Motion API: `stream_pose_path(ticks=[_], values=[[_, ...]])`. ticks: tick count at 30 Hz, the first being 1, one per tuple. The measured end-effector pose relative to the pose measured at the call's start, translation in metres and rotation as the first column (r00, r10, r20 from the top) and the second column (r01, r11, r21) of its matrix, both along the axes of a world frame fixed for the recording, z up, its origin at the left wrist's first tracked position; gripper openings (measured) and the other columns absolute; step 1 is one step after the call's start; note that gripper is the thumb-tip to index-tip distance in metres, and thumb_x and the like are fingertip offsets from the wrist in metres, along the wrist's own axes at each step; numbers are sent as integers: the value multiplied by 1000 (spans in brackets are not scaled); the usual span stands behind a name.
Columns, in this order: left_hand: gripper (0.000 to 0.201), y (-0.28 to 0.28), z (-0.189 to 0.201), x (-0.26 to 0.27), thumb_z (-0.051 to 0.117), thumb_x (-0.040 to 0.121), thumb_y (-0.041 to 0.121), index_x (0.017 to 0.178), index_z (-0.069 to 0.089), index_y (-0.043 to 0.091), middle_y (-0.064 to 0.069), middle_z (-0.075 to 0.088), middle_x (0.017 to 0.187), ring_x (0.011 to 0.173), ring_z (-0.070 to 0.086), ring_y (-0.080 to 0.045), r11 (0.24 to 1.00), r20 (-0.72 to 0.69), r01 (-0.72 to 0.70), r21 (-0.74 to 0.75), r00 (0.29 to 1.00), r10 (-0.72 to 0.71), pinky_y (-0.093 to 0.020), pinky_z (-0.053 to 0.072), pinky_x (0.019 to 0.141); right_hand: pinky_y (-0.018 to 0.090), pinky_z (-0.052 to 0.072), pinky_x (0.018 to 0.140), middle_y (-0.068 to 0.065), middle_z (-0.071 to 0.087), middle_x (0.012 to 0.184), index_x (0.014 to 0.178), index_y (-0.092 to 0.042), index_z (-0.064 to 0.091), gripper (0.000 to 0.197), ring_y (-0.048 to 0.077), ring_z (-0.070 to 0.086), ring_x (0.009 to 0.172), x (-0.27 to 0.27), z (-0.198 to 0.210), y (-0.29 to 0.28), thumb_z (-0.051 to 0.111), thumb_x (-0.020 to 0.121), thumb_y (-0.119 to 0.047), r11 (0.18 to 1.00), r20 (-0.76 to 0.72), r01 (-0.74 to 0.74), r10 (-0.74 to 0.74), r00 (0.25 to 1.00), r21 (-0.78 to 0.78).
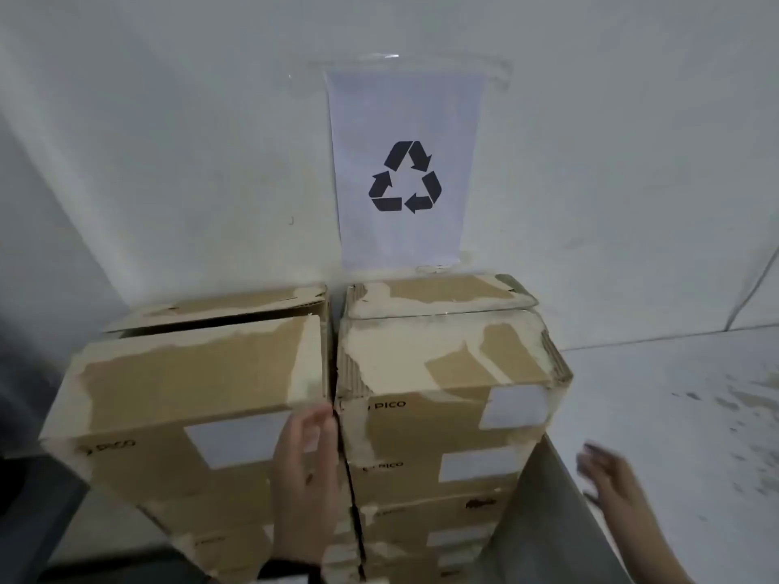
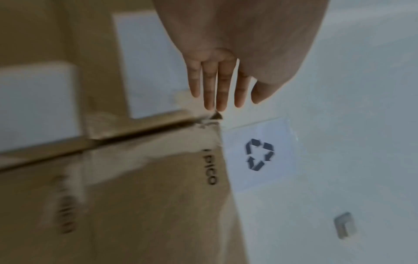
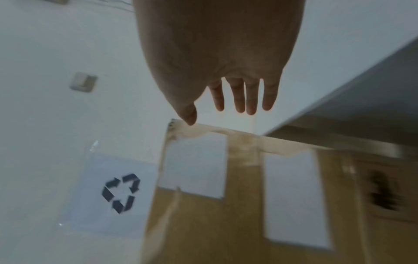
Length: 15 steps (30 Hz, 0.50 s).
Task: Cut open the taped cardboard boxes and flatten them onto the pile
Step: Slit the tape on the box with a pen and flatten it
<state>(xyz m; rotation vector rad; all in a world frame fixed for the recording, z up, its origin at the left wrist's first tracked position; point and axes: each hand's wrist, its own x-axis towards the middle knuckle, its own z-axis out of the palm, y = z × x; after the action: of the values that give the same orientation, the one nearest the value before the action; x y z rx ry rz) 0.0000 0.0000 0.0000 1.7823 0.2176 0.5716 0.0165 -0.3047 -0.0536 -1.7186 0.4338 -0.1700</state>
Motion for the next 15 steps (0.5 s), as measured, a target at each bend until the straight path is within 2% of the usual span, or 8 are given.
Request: stream_pose_path(ticks=[1, 2, 4, 7, 9, 10, 13, 15], values=[[15, -1, 8, 20, 48, 92, 45, 103, 58, 41, 24, 61, 105, 103, 56, 3, 999, 47, 5, 41, 999, -7, -20, 44, 86, 42, 41, 98, 12, 52, 130, 122, -18, 51, 38, 23, 52, 112, 21, 13, 3, 59, 89, -36, 999, 57, 36, -37, 998, 19], [21, -2, 13, 35, 47, 90, 45, 107, 57, 36, 23, 60, 107, 105, 55, 4, 997, 83, 6, 75, 996, -12, -21, 44, 88, 43, 38, 102, 11, 47, 135, 130, -17, 45, 42, 24, 47, 120, 37, 24, 2, 55, 92, -32, 998, 80, 51, -53, 995, 31], [33, -3, 19, 68, 47, 91, 44, 117, 56, 25, 14, 59, 112, 109, 55, -2, 994, 113, 36, 104, 992, -48, -24, 44, 92, 44, 34, 107, 8, 42, 141, 136, -20, 38, 58, 22, 42, 127, 66, 44, -1, 58, 88, -44, 1000, 122, 23, -25, 992, 20], [37, -9, 17, 92, 51, 95, 34, 128, 51, 16, 4, 55, 122, 115, 51, -12, 986, 5, 38, 165, 999, -39, -39, 44, 100, 44, 35, 108, 6, 40, 144, 141, -25, 33, 96, 22, 42, 128, 101, 54, 1, 66, 62, -69, 997, 37, -50, 48, 998, 64], [41, -11, 19, 104, 53, 94, 29, 133, 48, 17, 3, 51, 130, 122, 47, -13, 979, -84, 48, 200, 996, -31, -41, 39, 106, 46, 35, 109, 6, 40, 144, 143, -28, 29, 117, 23, 43, 129, 119, 54, 2, 69, 45, -78, 990, -13, -112, 114, 993, 87], [44, -11, 21, 109, 54, 94, 29, 135, 46, 17, 3, 49, 135, 125, 44, -14, 977, -132, 61, 204, 991, -35, -41, 37, 108, 46, 35, 109, 5, 40, 145, 145, -28, 28, 123, 22, 43, 129, 127, 50, 1, 70, 41, -79, 987, -27, -139, 142, 989, 84], [54, -14, 28, 123, 54, 94, 32, 143, 34, 18, 1, 39, 145, 132, 38, -17, 980, -313, 104, 167, 949, -48, -41, 32, 111, 46, 43, 101, 0, 50, 135, 144, -21, 34, 125, 21, 53, 118, 140, 42, -3, 73, 37, -74, 980, -65, -165, 172, 983, 109], [62, -17, 30, 130, 54, 93, 33, 147, 27, 19, -1, 37, 148, 133, 37, -21, 983, -400, 98, 158, 916, -27, -43, 32, 111, 40, 52, 85, -1, 67, 116, 127, -18, 54, 104, 21, 66, 100, 142, 46, -7, 77, 39, -69, 959, -87, -219, 237, 968, 182]])
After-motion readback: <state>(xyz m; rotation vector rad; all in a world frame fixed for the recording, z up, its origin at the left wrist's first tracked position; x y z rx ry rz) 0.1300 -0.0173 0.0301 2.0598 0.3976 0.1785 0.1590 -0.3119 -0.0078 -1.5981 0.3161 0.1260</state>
